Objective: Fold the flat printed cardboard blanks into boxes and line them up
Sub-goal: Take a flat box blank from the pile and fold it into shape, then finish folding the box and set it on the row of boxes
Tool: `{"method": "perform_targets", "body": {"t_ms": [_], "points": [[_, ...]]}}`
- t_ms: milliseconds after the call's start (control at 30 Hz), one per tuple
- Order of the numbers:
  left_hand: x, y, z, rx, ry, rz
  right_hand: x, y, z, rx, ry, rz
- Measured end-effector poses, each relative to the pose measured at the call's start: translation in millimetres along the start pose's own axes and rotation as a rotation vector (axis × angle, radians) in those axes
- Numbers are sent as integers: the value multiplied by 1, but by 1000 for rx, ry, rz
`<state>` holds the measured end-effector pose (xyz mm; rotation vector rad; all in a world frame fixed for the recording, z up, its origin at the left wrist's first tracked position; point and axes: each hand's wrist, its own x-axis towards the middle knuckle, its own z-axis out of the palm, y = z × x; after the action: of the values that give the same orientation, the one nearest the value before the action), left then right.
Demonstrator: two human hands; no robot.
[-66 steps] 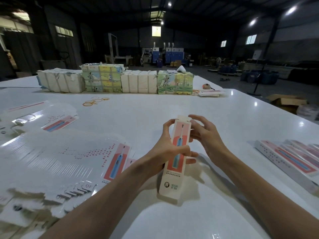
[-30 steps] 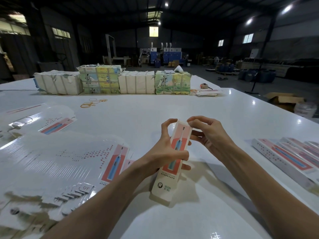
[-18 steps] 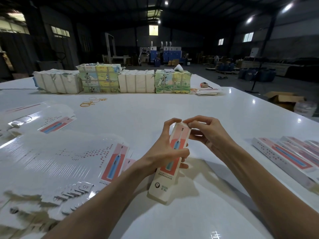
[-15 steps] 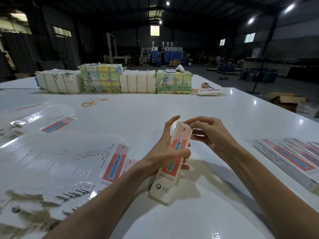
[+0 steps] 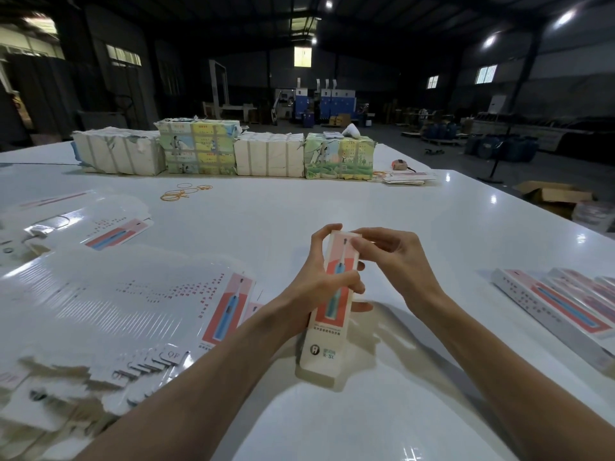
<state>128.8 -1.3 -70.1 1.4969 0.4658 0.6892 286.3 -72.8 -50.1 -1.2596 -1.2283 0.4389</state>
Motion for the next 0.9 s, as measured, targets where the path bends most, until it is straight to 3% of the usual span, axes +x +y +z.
{"method": "perform_targets", "body": {"t_ms": [133,333,500,567,667,733,900], "points": [[-1,1,0,-96,-10,-19,3,5,1,-30,8,-23],[2,6,1,-384,154,-17,-4,2,18,-389,-22,-100],[-5,13,-1,-616,136,43,-18,-16,20,-747,-312,-96],[-7,15,0,-515,114,21,-22,-17,19,-791,-335,-121],[-5,10,4,-440,72,-70,-28,-15,8,-806,-217,-163],[-6,5,5,-226,93,-118,-31,-13,-11,-864,-153,-146],[-10,-11,4,274,-21,48,-47,-8,-89,-1116,-26,53]]}}
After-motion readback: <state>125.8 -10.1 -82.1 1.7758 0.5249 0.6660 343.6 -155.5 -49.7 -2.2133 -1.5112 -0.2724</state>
